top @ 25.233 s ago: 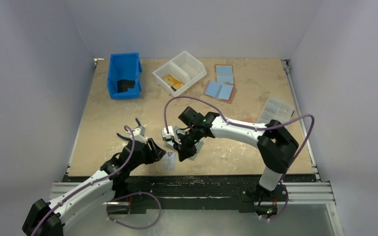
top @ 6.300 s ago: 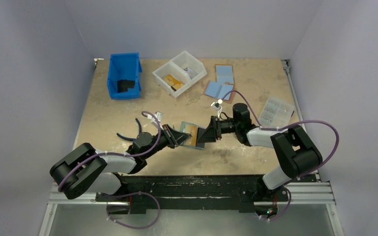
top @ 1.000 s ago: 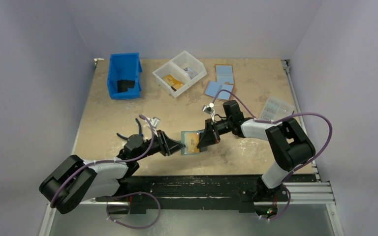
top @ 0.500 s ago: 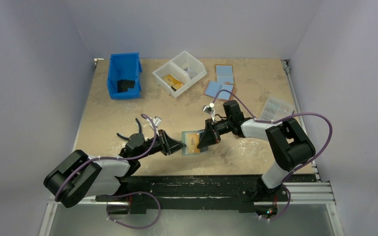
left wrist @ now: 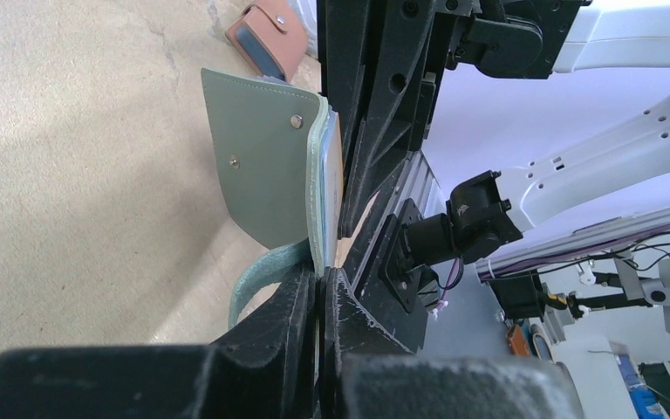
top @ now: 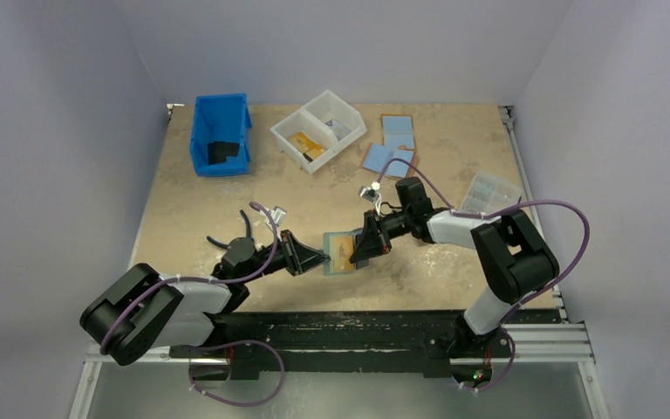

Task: Take the credit cards out of the card holder
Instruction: Remove the credit card from the card holder.

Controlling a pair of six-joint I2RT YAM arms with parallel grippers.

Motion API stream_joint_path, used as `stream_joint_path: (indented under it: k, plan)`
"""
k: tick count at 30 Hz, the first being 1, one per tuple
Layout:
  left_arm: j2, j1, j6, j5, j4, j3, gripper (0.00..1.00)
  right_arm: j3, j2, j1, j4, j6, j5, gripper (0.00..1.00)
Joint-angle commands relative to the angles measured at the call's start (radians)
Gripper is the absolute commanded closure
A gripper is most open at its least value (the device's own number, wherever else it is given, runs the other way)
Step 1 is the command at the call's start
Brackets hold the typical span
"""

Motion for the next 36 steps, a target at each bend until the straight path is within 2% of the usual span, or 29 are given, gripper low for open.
stream_joint_path:
  k: [1, 9, 13, 23, 30, 32, 36]
  plan:
    - [-0.029, 0.004, -0.007, 0.0, 0.098, -0.021, 1.0, 0.052, -0.006, 0.003, -0.025, -0.051, -0.029, 1.0]
    - [0.016, 0.02, -0.008, -0.037, 0.004, -0.059, 1.0, 0.068, 0.07, 0.002, -0.08, -0.095, 0.032, 1.0]
    - [0.087, 0.02, -0.012, -0.041, 0.006, -0.071, 1.0, 0.097, 0.126, 0.002, -0.141, -0.14, 0.067, 1.0]
    - [0.249, 0.026, -0.008, -0.054, 0.049, -0.068, 1.0, 0.13, 0.199, 0.003, -0.201, -0.138, 0.186, 0.99]
    - [0.272, 0.065, -0.005, -0.085, 0.025, -0.098, 1.0, 0.169, 0.247, 0.001, -0.267, -0.144, 0.192, 0.97]
    - [0.27, 0.07, -0.001, -0.083, 0.023, -0.103, 1.0, 0.197, 0.267, -0.002, -0.331, -0.21, 0.193, 0.97]
    - [0.265, 0.078, 0.006, -0.079, 0.008, -0.104, 1.0, 0.218, 0.285, -0.002, -0.378, -0.231, 0.186, 0.97]
